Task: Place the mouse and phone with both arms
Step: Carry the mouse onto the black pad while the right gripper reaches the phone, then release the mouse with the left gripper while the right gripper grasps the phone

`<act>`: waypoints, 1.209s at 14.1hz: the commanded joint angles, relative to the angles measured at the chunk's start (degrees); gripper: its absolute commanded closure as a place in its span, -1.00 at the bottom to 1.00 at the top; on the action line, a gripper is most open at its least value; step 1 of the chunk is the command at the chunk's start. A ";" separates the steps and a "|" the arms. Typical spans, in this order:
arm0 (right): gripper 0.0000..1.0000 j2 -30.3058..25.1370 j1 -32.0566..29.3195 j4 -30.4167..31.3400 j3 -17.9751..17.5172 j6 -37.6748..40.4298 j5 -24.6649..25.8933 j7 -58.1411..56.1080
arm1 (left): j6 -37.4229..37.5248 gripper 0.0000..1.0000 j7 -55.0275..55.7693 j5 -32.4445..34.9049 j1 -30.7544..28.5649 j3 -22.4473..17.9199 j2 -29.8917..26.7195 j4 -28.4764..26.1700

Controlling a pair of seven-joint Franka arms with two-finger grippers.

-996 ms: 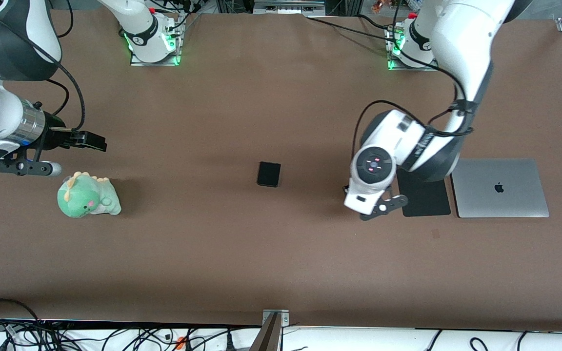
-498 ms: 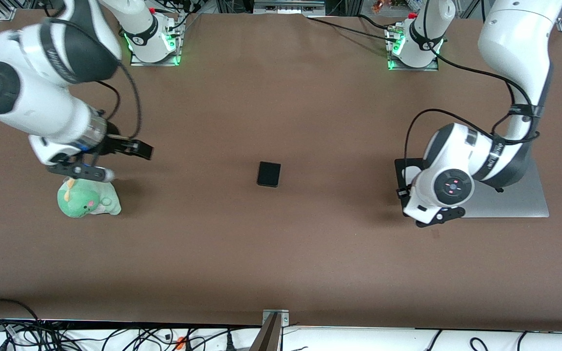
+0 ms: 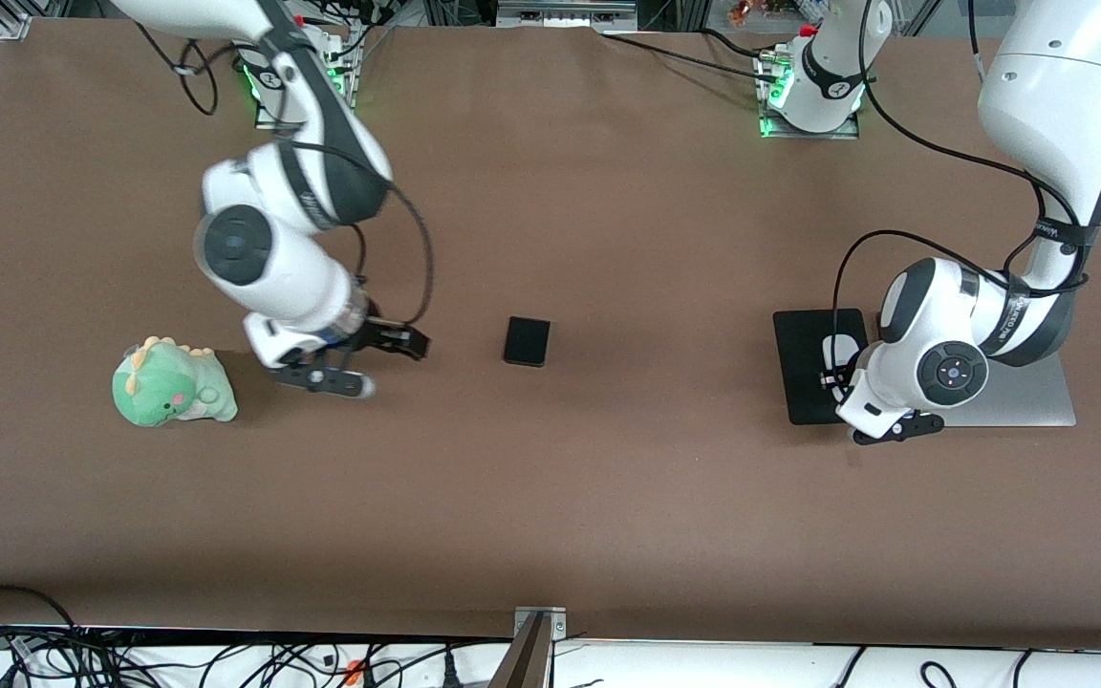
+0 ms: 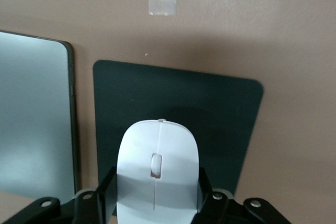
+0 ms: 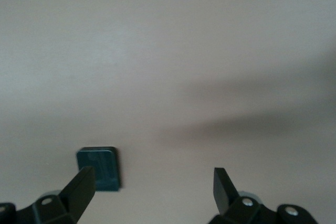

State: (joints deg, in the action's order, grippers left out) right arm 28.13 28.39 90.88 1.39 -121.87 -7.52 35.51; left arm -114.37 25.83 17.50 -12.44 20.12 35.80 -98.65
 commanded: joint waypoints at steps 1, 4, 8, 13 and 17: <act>-1.00 4.72 3.33 -2.28 0.55 -4.67 -0.04 4.47 | -2.17 1.00 -2.54 0.87 -1.80 0.80 -0.12 -2.16; -1.00 9.30 5.88 -5.53 0.81 -5.48 1.09 5.62 | -3.66 1.00 -2.54 1.22 -1.89 0.54 1.11 -3.65; -1.00 14.14 8.44 -8.69 0.90 -6.27 6.62 11.76 | -4.55 1.00 -2.54 2.71 -1.80 0.36 1.29 -5.41; -1.00 17.57 11.69 -10.64 0.99 -6.79 10.94 17.75 | -5.78 -0.23 -2.19 2.89 -1.80 0.44 2.34 -5.07; -1.00 20.82 13.71 -12.21 1.16 -9.17 13.57 22.14 | -5.34 -1.00 -1.48 2.72 -1.71 0.45 1.82 -4.54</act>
State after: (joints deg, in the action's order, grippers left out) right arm 46.20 40.93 81.68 1.73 -130.46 3.94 54.59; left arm -119.37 24.27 18.95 -13.59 20.09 37.92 -103.40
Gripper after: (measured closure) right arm 0.000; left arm 0.269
